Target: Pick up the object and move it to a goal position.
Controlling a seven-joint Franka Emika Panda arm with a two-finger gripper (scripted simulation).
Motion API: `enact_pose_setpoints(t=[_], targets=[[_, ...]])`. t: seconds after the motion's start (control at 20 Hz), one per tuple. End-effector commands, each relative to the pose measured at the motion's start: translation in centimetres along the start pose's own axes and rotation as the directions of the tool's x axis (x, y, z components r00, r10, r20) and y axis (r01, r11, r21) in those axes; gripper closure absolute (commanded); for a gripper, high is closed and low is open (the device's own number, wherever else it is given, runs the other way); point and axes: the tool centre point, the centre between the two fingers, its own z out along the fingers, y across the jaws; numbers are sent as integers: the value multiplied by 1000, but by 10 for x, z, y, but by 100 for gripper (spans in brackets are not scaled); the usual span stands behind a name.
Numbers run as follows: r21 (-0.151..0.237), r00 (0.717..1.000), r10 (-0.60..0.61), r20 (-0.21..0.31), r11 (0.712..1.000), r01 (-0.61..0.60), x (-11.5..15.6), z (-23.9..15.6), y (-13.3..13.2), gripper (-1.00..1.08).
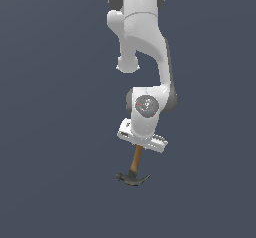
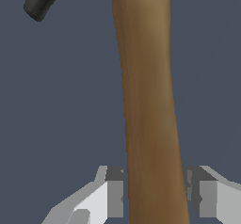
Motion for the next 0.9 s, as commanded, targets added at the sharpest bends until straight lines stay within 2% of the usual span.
enact_pose_setpoints(t=[0.0, 0.85], targets=[[2, 1000, -1, -5, 1000, 1, -7, -15, -4, 108], [2, 1000, -2, -4, 1000, 2, -99, -155, -35, 108]])
